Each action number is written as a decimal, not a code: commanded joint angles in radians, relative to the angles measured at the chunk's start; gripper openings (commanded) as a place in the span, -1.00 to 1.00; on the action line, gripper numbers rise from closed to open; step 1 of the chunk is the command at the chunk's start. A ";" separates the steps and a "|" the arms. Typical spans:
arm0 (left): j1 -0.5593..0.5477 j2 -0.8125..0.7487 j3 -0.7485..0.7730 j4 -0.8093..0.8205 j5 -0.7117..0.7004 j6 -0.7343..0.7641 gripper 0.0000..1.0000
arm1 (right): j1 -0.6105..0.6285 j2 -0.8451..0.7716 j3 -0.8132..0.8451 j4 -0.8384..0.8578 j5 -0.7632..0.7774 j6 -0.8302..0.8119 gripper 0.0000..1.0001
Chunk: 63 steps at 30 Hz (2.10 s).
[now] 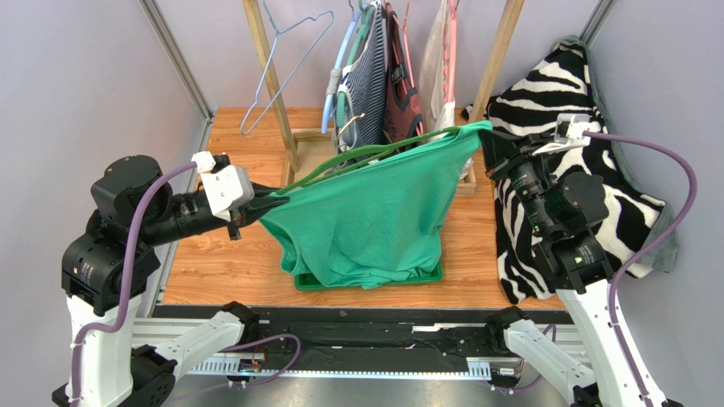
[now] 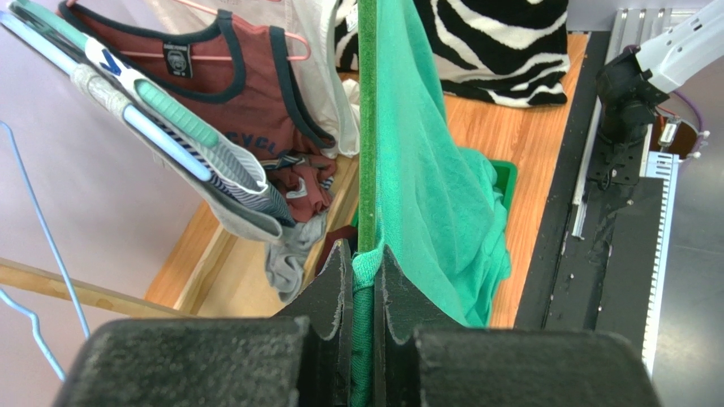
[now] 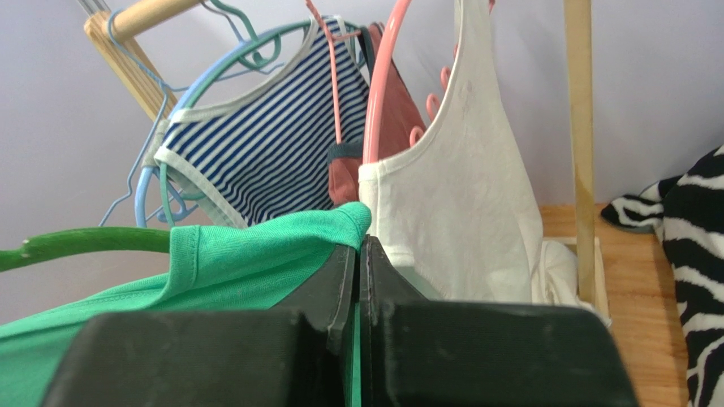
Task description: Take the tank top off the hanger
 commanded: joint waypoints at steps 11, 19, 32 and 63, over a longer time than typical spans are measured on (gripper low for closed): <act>0.010 0.077 0.138 0.125 0.027 -0.056 -1.00 | -0.040 -0.114 -0.245 -0.007 -0.323 0.103 -1.00; 0.006 0.163 0.137 0.147 0.050 -0.073 -1.00 | -0.019 -0.142 -0.101 -0.169 -0.535 -0.095 0.30; -0.129 0.205 0.060 0.003 0.038 0.071 -1.00 | 0.004 -0.033 0.236 -0.173 -0.765 -0.375 0.43; -0.188 0.191 0.099 -0.016 0.005 0.117 0.50 | 0.300 0.067 0.215 -0.224 -0.517 -0.529 -1.00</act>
